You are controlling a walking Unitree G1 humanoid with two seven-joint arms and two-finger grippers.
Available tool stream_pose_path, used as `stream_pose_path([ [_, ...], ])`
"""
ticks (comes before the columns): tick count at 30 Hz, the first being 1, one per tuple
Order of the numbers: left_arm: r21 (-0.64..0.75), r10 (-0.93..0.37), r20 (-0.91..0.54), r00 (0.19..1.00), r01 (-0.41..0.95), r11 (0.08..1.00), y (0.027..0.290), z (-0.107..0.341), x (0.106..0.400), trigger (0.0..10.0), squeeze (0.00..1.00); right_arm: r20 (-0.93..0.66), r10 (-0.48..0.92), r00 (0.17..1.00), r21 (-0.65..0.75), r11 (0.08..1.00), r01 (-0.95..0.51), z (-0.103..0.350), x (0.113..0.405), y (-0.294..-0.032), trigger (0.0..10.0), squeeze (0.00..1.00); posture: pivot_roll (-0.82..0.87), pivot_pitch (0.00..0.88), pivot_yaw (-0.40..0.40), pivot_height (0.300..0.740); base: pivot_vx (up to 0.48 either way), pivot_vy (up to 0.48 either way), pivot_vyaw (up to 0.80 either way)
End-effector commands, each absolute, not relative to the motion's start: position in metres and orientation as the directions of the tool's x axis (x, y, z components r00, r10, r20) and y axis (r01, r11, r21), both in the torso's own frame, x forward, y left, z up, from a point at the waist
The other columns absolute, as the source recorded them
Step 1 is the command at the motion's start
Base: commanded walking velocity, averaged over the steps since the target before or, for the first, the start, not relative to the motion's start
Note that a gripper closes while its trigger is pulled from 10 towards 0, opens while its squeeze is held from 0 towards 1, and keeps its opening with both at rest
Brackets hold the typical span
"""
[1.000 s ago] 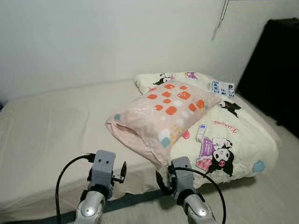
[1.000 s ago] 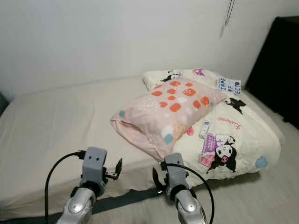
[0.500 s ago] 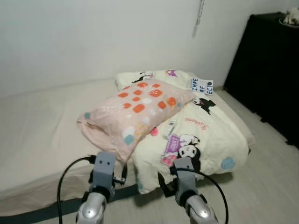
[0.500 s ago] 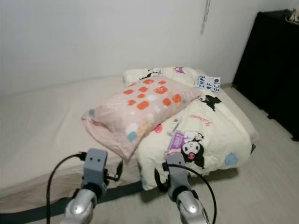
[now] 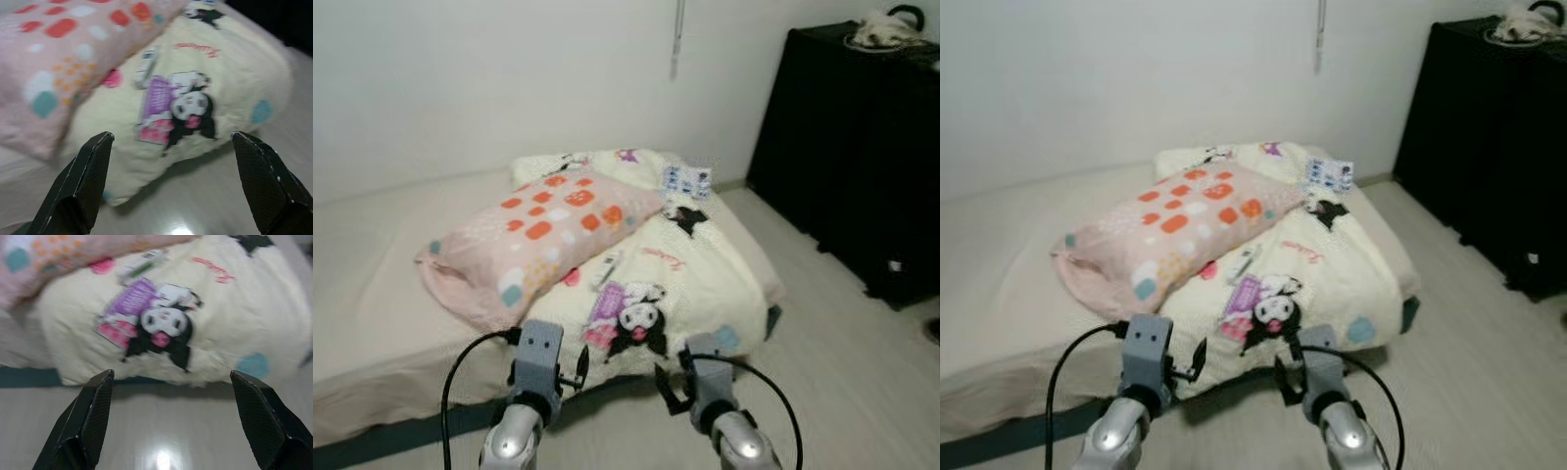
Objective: Clean up the room
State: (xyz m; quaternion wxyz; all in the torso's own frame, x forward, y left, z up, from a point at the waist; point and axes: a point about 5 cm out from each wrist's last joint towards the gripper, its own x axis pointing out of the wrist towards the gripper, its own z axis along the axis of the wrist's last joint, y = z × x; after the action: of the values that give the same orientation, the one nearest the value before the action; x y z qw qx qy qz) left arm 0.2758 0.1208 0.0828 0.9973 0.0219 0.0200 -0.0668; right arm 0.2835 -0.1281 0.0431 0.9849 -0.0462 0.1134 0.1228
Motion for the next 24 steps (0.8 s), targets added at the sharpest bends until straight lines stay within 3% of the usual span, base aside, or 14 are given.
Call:
stream_pose_path([
  [1,0.032,-0.116,-0.087,0.99,0.119,0.992,0.1272,0.0759,0.2731,10.0,0.0,-0.247,0.246,0.937,-0.046,0.963,-0.265,0.039,0.2801,-0.122,10.0,0.0,-0.02,0.12,0.001,0.74,0.0,0.0,0.0],
  [24,0.043,-0.098,-0.09,0.991,0.102,0.994,0.1276,0.0765,0.2763,10.0,0.0,-0.244,0.232,0.941,-0.041,0.967,-0.25,0.0407,0.2826,-0.1249,10.0,0.0,-0.02,0.131,-0.005,0.74,0.0,0.0,0.0],
])
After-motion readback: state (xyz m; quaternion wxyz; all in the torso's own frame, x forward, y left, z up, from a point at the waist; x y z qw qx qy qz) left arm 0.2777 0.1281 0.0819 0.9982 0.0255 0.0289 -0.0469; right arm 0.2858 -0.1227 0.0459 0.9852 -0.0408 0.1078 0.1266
